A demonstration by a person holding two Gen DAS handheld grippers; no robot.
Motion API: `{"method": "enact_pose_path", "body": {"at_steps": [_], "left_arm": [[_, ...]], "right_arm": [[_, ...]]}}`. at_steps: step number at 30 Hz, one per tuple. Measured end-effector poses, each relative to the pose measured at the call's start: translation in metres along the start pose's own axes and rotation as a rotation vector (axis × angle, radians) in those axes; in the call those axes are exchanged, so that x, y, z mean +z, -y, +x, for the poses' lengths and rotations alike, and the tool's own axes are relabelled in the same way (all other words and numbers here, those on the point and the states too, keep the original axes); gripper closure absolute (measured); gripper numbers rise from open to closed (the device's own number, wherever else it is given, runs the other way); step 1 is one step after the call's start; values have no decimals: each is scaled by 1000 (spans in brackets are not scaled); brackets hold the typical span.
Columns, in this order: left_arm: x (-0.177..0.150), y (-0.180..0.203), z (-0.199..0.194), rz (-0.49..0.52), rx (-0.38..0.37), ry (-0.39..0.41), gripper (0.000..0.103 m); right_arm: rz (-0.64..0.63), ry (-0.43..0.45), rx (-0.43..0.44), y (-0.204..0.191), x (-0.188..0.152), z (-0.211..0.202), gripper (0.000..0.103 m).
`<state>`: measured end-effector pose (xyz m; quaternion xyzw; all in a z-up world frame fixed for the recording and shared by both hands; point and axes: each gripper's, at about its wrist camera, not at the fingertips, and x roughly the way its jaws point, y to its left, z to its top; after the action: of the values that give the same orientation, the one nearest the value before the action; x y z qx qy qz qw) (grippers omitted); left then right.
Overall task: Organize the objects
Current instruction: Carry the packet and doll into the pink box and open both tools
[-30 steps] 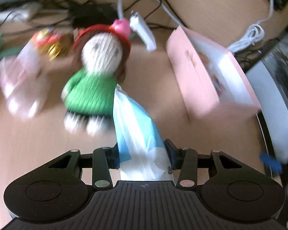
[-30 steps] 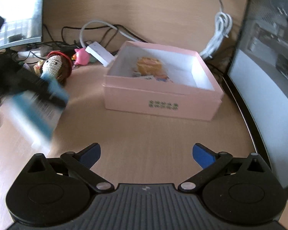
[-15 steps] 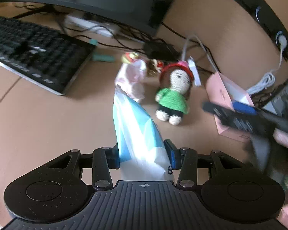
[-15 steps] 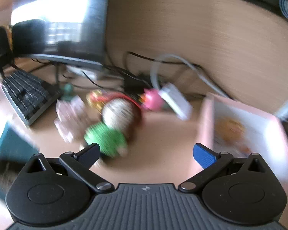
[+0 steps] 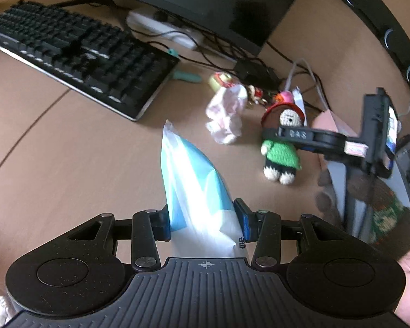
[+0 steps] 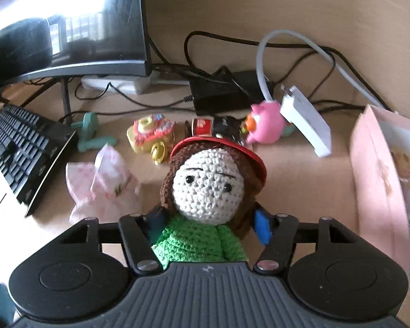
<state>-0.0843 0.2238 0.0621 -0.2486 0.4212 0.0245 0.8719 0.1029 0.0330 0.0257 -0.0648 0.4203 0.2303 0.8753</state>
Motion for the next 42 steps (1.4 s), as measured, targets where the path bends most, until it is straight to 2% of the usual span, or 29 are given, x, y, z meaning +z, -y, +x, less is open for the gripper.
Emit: {"method": "enact_pose_path", "body": {"at_steps": [4,10,18,21,25,30,33,36,38,40,42], "left_arm": [[2,22,10,62,-52,-23,56],[2,63,32,159,-142,-82,56],[-16,128,59,327,-267,-183,56],[-24,151,66,367,-291,-208,56],[-10,185,65,395,-360,-172,56],[35,257,72,441,-432,-43,56],[57,302,99,426,-429,41,56],[69,338,139,350,-435,65,55],[67,358,170,324,-425,50,55],[55,374,202,356,-363,-9,54],[44,381,227,379,-288,-57,48]], "right_arm": [[12,-28,11,15,-22,-28,40],[80,-48,-29,54,-64,-85,41],[140,-34,-194,102,-120,-153,41],[143,-6,-251,110,-140,-175,41],[192,20,-268,122,-160,-196,40],[226,65,-281,133,-178,-210,41],[228,109,-277,137,-187,-219,41],[223,136,-267,142,-193,-222,41],[211,142,-272,143,-195,-222,41],[196,143,-283,146,-196,-222,41],[192,146,-282,148,-199,-224,41]]}}
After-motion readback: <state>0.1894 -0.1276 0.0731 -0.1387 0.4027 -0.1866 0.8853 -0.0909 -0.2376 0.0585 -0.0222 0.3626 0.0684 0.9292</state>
